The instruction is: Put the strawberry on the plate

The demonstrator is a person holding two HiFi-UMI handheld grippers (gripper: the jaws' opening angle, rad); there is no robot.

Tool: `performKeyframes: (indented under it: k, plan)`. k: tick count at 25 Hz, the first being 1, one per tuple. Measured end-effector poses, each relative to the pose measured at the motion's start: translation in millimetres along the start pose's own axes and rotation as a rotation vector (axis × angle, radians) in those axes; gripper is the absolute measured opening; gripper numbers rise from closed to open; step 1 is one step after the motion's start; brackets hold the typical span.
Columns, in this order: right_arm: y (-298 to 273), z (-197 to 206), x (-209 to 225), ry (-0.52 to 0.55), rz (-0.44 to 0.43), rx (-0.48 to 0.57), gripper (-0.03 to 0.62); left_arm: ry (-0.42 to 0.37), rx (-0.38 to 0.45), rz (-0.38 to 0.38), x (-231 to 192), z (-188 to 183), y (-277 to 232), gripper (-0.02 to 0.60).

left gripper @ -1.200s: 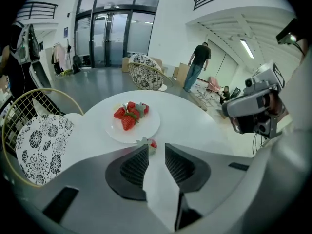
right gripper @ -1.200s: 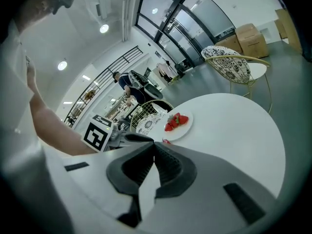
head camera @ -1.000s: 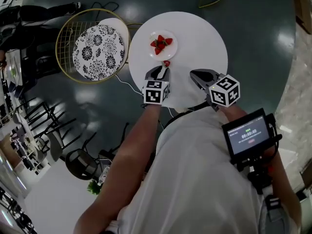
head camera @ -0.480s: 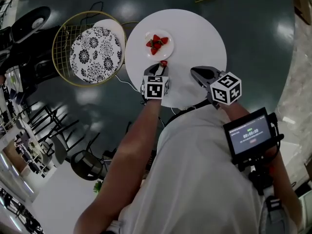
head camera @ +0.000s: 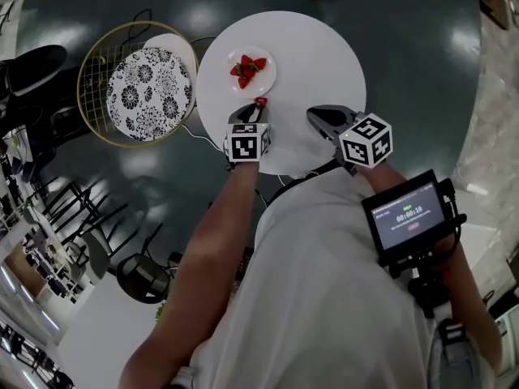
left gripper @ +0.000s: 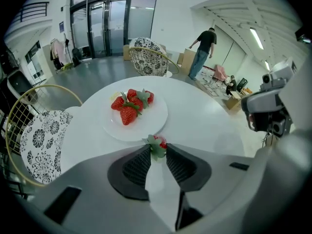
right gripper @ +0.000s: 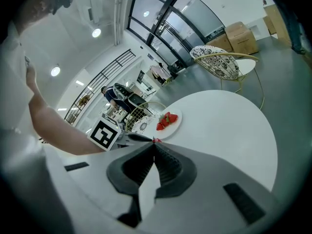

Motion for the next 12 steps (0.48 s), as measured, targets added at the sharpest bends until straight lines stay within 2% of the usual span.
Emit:
performKeyframes:
  k: [12]
  plan:
    - [-5,0,-6,0.028,-0.029,-0.020,0.008,0.075,0.063,0.029,13,-4,11,0.107]
Point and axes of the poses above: the fingertips, and each gripper's own axes: y backward along the fingers, x to its right, z out of its underside, the point moved 2 cm from there along y, backward along the fingers, and after that the axes turned 12 degrees about -y, right-handed, at the moved point
